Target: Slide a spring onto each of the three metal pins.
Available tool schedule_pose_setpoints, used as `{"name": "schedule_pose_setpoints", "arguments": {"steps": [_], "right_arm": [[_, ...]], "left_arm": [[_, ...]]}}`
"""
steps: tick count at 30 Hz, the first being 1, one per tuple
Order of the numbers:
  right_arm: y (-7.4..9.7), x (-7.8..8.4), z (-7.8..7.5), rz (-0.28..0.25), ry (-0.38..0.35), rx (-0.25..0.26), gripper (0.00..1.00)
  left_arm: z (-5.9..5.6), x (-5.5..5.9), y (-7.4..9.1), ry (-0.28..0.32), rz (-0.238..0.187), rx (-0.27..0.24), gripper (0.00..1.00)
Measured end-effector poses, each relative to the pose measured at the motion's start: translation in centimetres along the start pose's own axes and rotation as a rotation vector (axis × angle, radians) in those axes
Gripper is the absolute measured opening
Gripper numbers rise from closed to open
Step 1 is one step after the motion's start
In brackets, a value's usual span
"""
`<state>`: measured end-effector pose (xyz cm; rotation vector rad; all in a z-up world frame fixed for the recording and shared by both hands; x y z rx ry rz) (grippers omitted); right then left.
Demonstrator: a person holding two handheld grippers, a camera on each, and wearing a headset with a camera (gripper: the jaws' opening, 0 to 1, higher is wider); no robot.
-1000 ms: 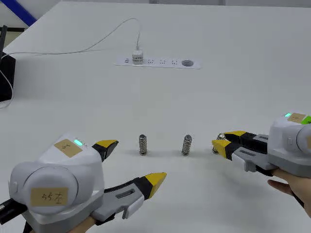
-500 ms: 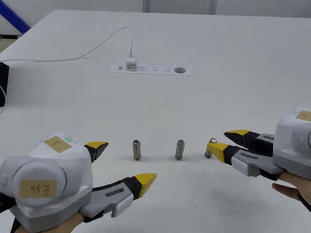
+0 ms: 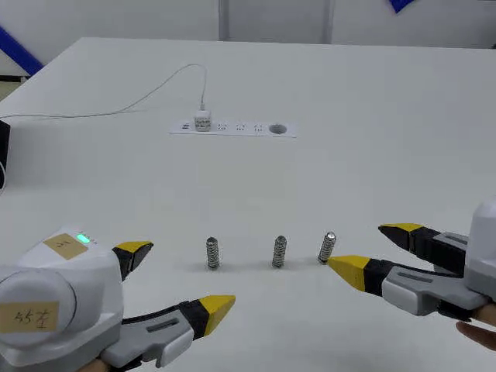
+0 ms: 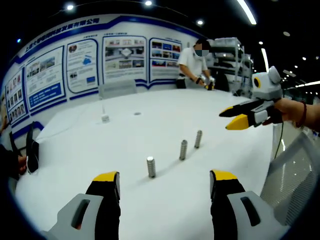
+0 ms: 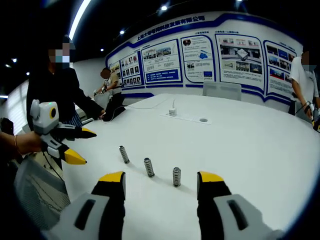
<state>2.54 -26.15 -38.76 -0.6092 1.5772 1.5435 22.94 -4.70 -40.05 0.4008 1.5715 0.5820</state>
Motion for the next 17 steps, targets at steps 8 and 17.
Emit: {"name": "schedule_pose_setpoints", "arguments": {"steps": [8,17], "right_arm": [[1.2,0.9,0.4,0.013,-0.009,0.001,0.65],[2.2,1.9,1.2,0.003,-0.017,0.001,0.74]], "left_arm": [[-0.2,0.5,0.7,0.002,0.014,0.005,0.77],[-0.4,0.8,1.2,0.012,0.015,0.006,0.82]]}}
Point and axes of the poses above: the centre of the closed fingertips' face, and the gripper's own axes: y roughly backward along the fingers, z roughly to its left, x roughly out of its underside, the point moved 10 cm from there along y, roughly backward along the fingers, and after that the axes turned 10 degrees about z, right-handed, at the moved point
